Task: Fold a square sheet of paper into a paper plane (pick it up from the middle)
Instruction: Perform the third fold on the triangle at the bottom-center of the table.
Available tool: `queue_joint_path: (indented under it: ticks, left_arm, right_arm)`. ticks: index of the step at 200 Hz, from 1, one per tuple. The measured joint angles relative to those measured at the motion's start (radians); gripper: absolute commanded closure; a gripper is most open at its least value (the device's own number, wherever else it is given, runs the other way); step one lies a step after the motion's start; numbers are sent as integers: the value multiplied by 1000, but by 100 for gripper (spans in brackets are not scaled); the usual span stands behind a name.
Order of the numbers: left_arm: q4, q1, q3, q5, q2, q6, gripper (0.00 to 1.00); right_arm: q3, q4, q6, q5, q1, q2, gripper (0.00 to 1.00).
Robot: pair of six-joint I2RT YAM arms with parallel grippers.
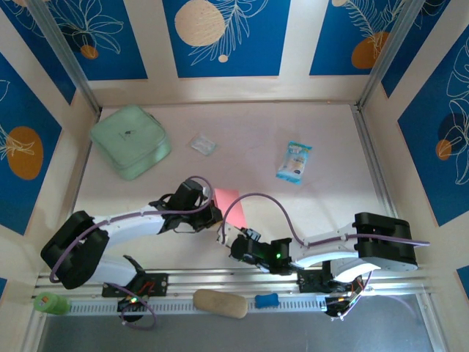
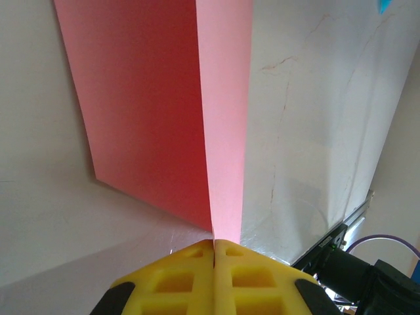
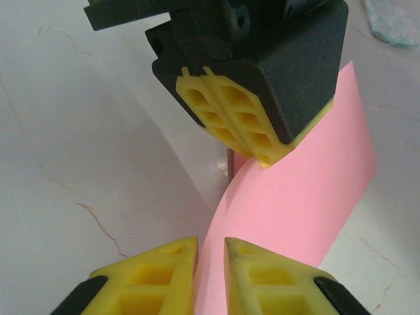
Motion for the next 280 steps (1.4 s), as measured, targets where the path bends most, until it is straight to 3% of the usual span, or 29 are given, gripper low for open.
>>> queue_joint_path:
  ticks: [30, 68, 97, 130, 169, 216, 280]
  left_arm:
    - [-12, 0, 6, -1, 0, 0, 96]
    - [-91, 0, 25, -32, -7, 23, 68]
    - [-188, 0, 50, -98, -57, 50, 46]
    - [-303, 0, 68, -201, -144, 79, 41]
    - [-370, 2, 71, -273, -214, 106, 45]
    - [-372, 14, 77, -270, -216, 157, 65]
    - [-348, 65, 191, -199, -75, 254, 84]
  right_arm:
    - [0, -5, 10, -6, -7, 0, 95]
    - [0, -28, 45, -68, -35, -14, 98]
    - [0, -52, 116, -197, -101, -56, 98]
    - [16, -111, 243, -398, -236, -88, 99]
    - [51, -174, 359, -621, -355, -85, 99]
    - [100, -195, 451, -816, -399, -18, 99]
    - [124, -176, 545, -883, -383, 45, 99]
